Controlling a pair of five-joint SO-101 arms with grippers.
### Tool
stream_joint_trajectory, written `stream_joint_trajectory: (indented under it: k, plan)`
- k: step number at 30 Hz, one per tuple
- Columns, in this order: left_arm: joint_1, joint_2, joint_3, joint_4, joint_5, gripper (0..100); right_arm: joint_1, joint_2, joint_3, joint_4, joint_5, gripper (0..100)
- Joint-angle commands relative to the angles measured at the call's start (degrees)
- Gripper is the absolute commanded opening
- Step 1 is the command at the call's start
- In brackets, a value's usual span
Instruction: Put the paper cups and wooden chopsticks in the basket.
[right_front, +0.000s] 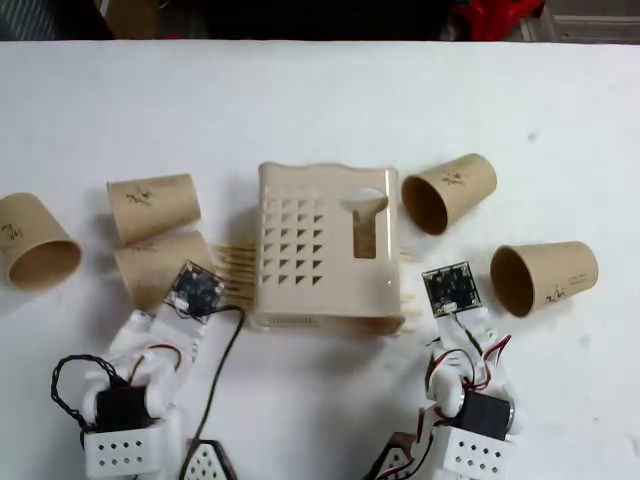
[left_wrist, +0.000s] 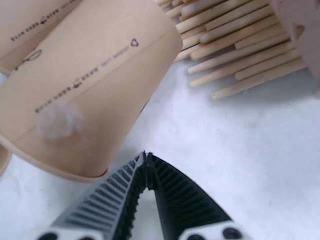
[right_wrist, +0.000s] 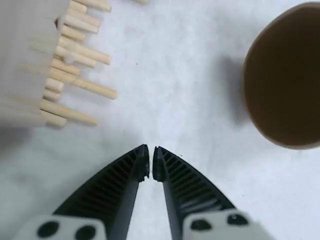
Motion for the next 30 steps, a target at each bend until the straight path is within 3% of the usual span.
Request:
stream_joint_trajectory:
  k: [1, 21, 30]
  plan:
    - [-0.2, 0.6, -0.1, 0.7, -0.3, 3, 0.2, -0.3, 0.4, 0.2, 0.3, 2.8]
    - [-0.2, 0.6, -0.1, 0.7, -0.3, 3, 0.0, -0.3, 0.4, 0.2, 0.2, 2.8]
    - [-0.2, 0.6, -0.1, 0.7, -0.3, 3, -7.1, -0.3, 0.4, 0.2, 0.2, 2.9]
